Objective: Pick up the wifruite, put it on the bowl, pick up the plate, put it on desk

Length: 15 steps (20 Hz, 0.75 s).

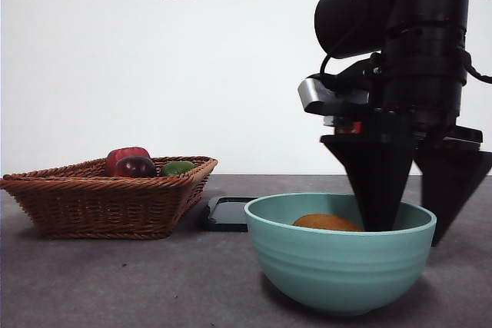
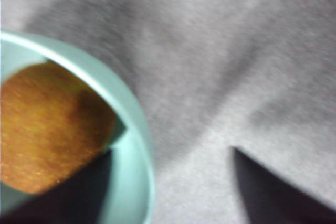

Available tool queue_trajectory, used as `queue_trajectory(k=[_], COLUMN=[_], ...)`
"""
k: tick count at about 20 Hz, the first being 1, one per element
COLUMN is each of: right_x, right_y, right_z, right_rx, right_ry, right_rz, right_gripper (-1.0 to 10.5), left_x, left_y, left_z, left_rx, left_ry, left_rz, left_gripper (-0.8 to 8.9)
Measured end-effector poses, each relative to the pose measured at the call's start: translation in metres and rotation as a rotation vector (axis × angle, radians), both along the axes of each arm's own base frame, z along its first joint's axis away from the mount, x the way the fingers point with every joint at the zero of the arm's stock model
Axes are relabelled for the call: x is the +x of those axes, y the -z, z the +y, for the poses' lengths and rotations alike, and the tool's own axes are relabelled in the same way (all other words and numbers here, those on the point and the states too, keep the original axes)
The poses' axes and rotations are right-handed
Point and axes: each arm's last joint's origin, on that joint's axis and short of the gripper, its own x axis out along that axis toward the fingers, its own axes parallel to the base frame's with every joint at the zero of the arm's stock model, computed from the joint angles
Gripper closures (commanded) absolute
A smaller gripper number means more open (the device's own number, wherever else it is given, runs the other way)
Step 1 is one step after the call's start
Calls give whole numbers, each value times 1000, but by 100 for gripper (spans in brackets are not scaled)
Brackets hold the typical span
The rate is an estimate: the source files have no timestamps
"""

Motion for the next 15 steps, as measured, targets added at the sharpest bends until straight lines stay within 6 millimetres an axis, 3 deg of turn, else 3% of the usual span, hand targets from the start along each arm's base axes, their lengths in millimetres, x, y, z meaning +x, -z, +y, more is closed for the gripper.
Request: queue_trajectory(k=[3,9,15], right_x=[0,2,27], right_y=[0,-4,-54], right_z=[0,3,5], right_rx=[12,29,47], right_ry=[5,16,58], right_rz=[8,1,-67], right_gripper=[937,937,937], left_x=[0,0,0], left_y=[0,0,0], left_z=[0,0,0], left_rx=[0,0,0], left_ry=[0,0,0], left_rz=[0,0,0], left_gripper=[313,313,313])
